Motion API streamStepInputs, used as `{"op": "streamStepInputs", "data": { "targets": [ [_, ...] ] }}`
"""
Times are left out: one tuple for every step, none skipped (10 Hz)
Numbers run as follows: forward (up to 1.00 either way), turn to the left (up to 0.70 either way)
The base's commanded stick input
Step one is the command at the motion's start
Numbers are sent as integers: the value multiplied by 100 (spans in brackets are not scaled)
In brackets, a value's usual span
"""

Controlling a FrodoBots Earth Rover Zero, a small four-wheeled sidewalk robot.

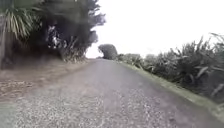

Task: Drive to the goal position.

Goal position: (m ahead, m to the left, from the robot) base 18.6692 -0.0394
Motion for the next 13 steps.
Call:
{"op": "streamStepInputs", "data": {
  "targets": [
    [70,2],
    [70,2],
    [70,3],
    [70,4],
    [70,11],
    [70,22],
    [70,32],
    [70,35],
    [70,35],
    [70,35],
    [70,10],
    [70,3],
    [70,3]
  ]
}}
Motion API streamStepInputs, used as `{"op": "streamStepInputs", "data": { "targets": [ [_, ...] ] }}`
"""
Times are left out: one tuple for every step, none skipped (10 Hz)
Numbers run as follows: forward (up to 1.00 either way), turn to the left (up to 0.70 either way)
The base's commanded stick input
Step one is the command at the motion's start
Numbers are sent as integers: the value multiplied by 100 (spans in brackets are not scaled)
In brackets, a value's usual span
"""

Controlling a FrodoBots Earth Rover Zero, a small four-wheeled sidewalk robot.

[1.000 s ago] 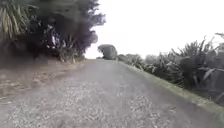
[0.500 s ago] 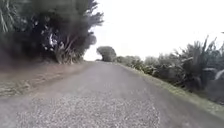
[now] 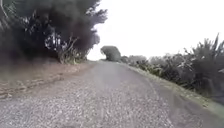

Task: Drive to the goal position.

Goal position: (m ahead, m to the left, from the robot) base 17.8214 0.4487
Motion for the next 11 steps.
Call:
{"op": "streamStepInputs", "data": {
  "targets": [
    [70,3],
    [70,3],
    [70,3],
    [70,2],
    [70,0],
    [70,0],
    [70,0],
    [70,12],
    [70,27],
    [70,35],
    [70,35]
  ]
}}
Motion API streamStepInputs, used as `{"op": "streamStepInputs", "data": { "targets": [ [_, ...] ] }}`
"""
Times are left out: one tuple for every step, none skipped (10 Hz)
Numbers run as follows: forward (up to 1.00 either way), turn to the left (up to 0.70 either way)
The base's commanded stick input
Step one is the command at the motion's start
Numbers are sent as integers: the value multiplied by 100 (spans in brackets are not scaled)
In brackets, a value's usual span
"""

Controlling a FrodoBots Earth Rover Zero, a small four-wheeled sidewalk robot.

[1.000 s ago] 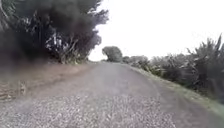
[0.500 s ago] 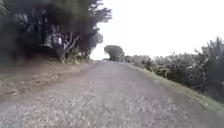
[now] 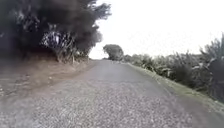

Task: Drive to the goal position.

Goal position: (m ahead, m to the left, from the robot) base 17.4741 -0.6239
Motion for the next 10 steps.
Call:
{"op": "streamStepInputs", "data": {
  "targets": [
    [70,35],
    [70,35],
    [70,35],
    [70,35],
    [70,24],
    [70,4],
    [70,3],
    [70,3],
    [70,3],
    [70,3]
  ]
}}
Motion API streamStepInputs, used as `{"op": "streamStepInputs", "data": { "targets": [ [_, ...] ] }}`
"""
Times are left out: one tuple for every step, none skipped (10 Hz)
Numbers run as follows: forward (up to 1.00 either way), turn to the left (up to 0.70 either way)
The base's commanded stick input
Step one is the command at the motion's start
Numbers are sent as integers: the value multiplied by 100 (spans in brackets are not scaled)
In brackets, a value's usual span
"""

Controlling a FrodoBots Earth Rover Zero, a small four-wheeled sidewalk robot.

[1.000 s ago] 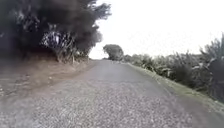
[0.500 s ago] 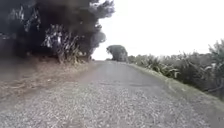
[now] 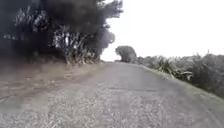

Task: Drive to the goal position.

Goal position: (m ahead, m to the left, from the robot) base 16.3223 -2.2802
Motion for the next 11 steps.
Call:
{"op": "streamStepInputs", "data": {
  "targets": [
    [70,3],
    [70,3],
    [70,3],
    [70,3],
    [70,3],
    [70,3],
    [70,3],
    [70,3],
    [70,9],
    [70,17],
    [70,31]
  ]
}}
